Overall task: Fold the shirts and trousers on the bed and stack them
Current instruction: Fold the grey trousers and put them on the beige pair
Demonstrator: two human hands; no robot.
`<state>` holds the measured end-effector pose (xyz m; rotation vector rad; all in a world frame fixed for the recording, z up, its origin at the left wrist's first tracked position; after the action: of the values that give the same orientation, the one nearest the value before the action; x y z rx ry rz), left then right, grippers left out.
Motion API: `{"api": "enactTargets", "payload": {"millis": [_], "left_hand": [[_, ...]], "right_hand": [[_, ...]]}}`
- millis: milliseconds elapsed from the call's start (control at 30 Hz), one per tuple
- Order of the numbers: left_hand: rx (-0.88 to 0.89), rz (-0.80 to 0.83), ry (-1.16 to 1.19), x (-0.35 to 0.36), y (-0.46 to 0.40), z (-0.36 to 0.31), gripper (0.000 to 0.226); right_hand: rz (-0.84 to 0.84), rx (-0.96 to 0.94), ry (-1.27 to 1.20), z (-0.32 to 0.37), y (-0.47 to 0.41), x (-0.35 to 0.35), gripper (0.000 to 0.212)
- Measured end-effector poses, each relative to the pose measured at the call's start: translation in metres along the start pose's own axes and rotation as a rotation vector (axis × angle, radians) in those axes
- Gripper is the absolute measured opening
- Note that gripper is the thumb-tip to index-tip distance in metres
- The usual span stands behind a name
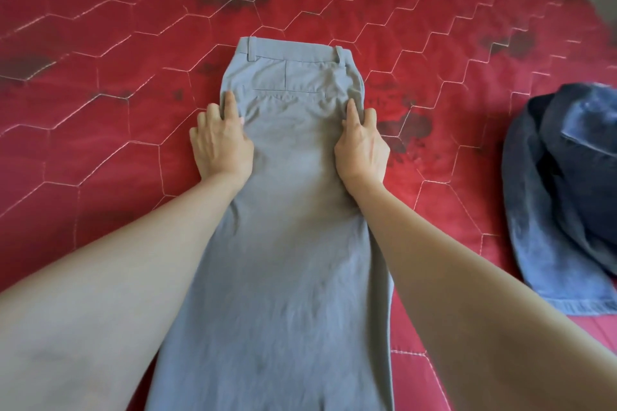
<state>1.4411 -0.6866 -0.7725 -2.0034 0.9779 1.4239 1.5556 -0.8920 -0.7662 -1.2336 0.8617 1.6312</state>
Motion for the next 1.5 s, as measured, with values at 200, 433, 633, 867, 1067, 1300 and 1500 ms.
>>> {"api": "enactTargets", "payload": {"millis": [200, 433, 633, 867, 1067, 1300, 1500], "left_hand": [[-0.067, 0.017, -0.009, 0.001, 0.002, 0.002, 0.048], [-0.114, 0.238, 0.002, 0.014, 0.000, 0.022, 0.063], [-0.079, 0.316, -0.084, 0.008, 0.039, 0.065, 0.064], [-0.019, 0.446, -0.003, -0.002, 0.105, 0.096, 0.067], [0.313, 0.223, -0.217, -0.030, 0.160, 0.019, 0.058], [0.281, 0.258, -0.234, 0.004, 0.220, 0.024, 0.057], [0.064, 0.339, -0.261, -0.009, 0.267, 0.075, 0.061]], "right_hand": [[-0.020, 0.015, -0.003, 0.000, 0.002, -0.002, 0.040], [0.052, 0.096, 0.097, 0.001, 0.004, 0.002, 0.058], [0.362, 0.090, -0.044, -0.030, 0.019, 0.030, 0.076], [0.452, 0.151, -0.023, -0.043, 0.093, 0.012, 0.078], [0.274, -0.207, 0.185, 0.060, 0.165, -0.001, 0.054], [0.340, -0.102, 0.108, 0.037, 0.222, 0.033, 0.059], [0.352, 0.277, 0.035, -0.047, 0.276, 0.012, 0.062]]}}
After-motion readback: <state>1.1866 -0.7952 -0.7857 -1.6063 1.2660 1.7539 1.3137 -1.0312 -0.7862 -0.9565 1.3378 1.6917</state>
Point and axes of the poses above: each hand's wrist, its own y-axis away from the middle knuckle, its own x-axis out of the palm, z = x × y, the point moved 9 cm from there along -y, towards the middle knuckle, and after that the axes turned 15 degrees about z, right-handed, at the moved point
